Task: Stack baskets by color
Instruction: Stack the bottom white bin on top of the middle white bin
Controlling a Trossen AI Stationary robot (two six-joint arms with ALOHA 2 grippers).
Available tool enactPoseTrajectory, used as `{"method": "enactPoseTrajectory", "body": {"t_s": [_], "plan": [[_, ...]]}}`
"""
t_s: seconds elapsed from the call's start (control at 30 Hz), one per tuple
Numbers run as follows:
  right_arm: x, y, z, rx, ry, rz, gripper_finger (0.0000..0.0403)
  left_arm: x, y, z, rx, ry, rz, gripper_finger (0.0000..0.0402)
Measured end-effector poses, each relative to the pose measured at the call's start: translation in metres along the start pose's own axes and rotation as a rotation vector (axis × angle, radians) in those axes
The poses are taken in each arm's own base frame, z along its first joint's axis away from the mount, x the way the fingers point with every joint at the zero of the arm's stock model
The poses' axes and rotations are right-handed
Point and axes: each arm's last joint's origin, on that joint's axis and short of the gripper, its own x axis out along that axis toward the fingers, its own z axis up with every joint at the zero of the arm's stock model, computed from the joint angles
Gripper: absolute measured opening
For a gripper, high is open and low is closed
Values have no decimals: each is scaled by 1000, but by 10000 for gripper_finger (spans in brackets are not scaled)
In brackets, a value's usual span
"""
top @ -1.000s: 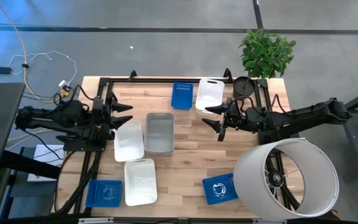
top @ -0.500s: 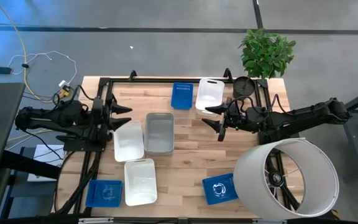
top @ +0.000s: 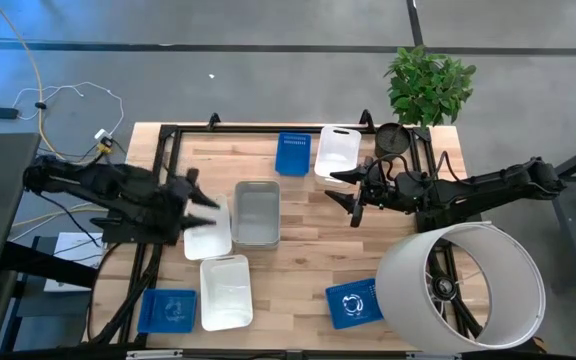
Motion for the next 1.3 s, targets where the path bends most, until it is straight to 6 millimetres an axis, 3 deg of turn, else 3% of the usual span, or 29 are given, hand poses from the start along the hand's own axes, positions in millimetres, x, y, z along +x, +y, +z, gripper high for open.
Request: {"method": "enactPoseTrajectory", "body": {"t_s": [0.17,0.3,0.43,0.57,0.93,1.3], "plan": [[0,0,0,-2,0,0,243,25,-34,1,230,351,-160,188],[0,0,0,-1,0,0,243,44,-65,-14,518,595,-289,188],[0,0,-1,19,8,-1,243,60,-93,-36,746,700,-416,188],[0,0,-1,18,14,-2,243,78,-109,-54,839,777,-426,188],[0,0,-1,18,14,-2,243,117,-128,-87,906,894,-451,188],[0,0,-3,40,28,-3,243,134,-130,-104,923,970,-445,188]]}}
